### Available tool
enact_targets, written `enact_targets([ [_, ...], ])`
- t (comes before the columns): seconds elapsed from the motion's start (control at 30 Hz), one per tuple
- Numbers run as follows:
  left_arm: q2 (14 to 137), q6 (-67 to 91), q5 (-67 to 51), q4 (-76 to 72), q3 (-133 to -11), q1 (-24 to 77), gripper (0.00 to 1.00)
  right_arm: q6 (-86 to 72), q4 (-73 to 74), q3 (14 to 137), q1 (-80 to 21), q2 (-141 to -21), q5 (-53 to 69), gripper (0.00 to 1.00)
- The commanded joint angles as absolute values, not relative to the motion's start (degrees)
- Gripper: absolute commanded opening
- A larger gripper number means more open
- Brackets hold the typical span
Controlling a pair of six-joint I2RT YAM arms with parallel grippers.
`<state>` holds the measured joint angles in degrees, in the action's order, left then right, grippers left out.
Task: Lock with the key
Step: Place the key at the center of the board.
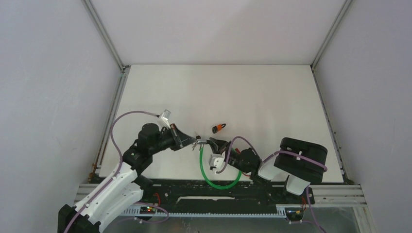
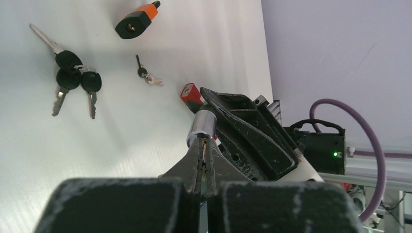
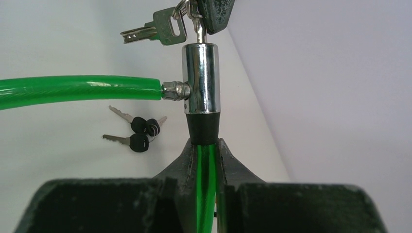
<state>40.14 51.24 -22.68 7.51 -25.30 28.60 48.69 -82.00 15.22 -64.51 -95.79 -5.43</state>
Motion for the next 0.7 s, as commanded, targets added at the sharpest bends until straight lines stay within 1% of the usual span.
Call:
enact_targets([
  [0.0,37.5,57.5,-23.3,9.3,-23.1,28.8,0.00,55.9,-87.4,17.8,-65.9,-97.6,-13.5,0.00],
  [0.2,35.7,64.2,-23.2,10.4,-21.3,28.8,0.00,61.0,-87.4,19.9,-68.2,-100.9,-17.6,0.00],
  [0.47,32.8,71.3,-20.5,16.4,-21.5,28.8,0.00,61.9,-87.4,19.9,-67.9,-100.0,-20.9,0.00],
  [0.67,30.1,79.2,-19.8,14.7,-18.8,28.2,0.00,62.7,-87.4,19.9,-68.0,-100.0,-21.7,0.00],
])
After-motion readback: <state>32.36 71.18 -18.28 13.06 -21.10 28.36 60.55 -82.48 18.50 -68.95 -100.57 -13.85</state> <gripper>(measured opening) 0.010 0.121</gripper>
